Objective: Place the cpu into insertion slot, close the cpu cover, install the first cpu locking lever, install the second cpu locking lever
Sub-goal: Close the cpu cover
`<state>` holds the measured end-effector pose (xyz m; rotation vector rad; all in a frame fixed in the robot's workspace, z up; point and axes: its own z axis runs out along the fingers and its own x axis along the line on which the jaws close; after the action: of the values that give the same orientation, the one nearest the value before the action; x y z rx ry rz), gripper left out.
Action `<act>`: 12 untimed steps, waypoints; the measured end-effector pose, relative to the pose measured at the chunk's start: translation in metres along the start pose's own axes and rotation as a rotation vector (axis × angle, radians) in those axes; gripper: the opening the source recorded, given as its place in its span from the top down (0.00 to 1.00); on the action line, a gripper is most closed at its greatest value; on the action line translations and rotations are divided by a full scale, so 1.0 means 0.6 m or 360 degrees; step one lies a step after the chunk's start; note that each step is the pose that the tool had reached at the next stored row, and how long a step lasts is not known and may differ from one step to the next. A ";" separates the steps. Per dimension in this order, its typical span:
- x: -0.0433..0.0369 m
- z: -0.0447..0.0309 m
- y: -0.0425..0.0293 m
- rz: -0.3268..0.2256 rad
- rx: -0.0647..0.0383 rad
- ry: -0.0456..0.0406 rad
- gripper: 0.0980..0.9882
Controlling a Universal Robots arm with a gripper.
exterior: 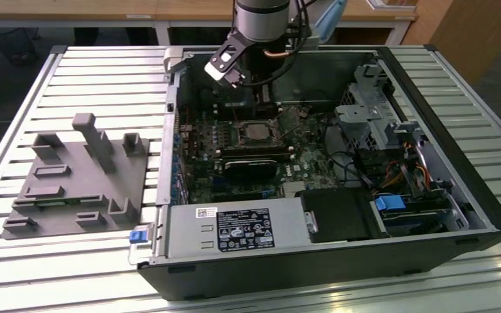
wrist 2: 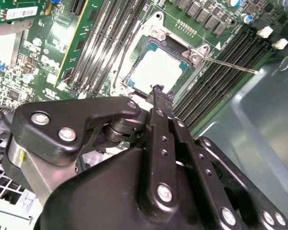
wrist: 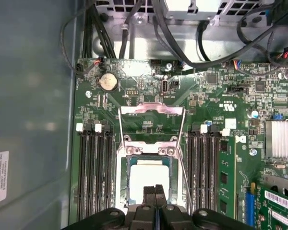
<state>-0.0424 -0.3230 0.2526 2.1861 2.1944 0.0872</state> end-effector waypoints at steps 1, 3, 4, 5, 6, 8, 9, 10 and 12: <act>-0.001 0.000 0.000 0.0001 0.0000 0.0000 0.99; -0.003 0.000 0.000 0.0004 0.0000 0.0000 0.99; -0.004 0.000 0.000 0.0004 0.0000 0.0000 0.99; -0.005 0.000 0.001 0.0005 0.0000 0.0000 0.99; -0.005 0.000 0.003 0.0005 0.0000 -0.0001 0.99; -0.005 -0.001 0.007 0.0004 0.0000 -0.0001 0.99; -0.005 -0.003 0.008 0.0004 0.0000 -0.0001 0.99; -0.005 -0.007 0.008 0.0005 0.0001 -0.0001 0.99; -0.005 -0.017 0.009 0.0005 0.0000 0.0000 0.99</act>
<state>-0.0376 -0.3258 0.2632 2.1895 2.1911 0.0869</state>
